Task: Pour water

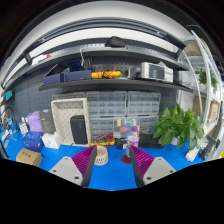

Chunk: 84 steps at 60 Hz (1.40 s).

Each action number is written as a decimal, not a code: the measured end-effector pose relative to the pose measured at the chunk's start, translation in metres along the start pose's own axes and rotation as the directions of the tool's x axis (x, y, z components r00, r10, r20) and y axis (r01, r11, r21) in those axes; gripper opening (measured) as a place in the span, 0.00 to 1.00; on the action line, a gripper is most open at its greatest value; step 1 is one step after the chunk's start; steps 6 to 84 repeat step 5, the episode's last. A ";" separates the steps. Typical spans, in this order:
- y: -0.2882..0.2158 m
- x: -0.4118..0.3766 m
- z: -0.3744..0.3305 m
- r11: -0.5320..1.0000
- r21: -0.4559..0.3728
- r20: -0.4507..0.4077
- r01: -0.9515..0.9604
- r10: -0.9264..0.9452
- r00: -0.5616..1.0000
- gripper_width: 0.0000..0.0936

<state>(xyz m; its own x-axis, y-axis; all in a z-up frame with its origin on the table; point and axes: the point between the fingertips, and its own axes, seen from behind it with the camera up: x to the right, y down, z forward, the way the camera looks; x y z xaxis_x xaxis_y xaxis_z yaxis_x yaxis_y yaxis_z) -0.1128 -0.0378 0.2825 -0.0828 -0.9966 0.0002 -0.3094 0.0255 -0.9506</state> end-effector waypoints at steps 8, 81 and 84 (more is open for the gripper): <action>0.002 -0.006 -0.007 1.000 -0.004 0.011 0.009 -0.009 1.000 0.68; 0.002 -0.006 -0.007 1.000 -0.004 0.011 0.009 -0.009 1.000 0.68; 0.002 -0.006 -0.007 1.000 -0.004 0.011 0.009 -0.009 1.000 0.68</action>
